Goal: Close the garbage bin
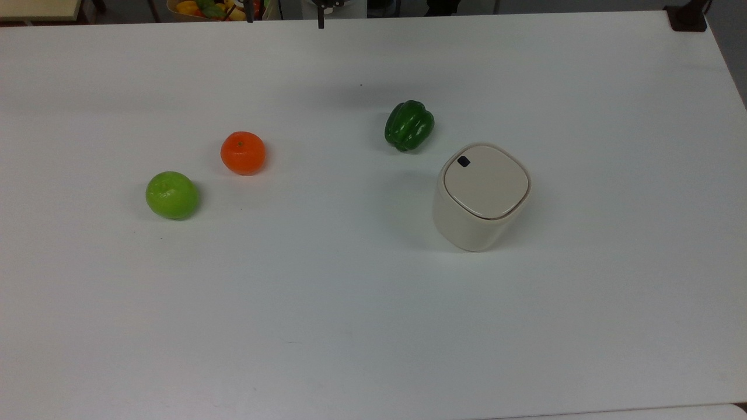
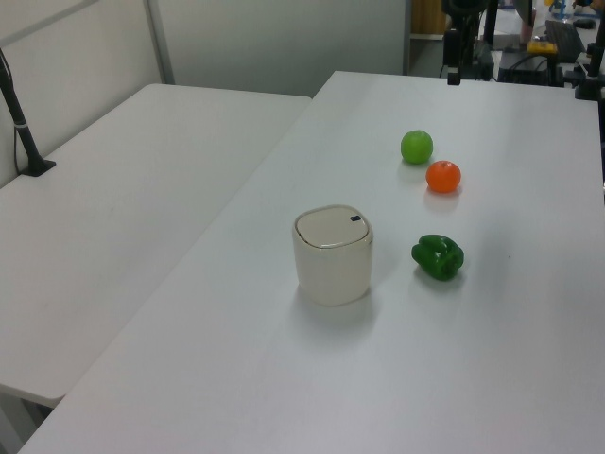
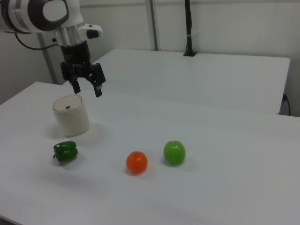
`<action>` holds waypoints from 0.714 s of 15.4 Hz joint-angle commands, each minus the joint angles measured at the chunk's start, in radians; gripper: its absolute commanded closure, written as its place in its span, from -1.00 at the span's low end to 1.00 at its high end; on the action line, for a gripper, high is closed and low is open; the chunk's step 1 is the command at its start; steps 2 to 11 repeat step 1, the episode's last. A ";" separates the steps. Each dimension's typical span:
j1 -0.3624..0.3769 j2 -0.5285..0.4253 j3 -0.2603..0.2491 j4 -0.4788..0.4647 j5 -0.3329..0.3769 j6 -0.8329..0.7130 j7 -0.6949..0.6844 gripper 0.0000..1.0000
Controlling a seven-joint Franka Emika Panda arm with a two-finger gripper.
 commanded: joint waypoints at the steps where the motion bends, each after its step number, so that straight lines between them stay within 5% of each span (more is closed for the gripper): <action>1: 0.002 -0.025 0.005 -0.032 -0.022 -0.007 0.023 -1.00; 11: 0.002 -0.025 0.005 -0.032 -0.022 -0.007 0.023 -1.00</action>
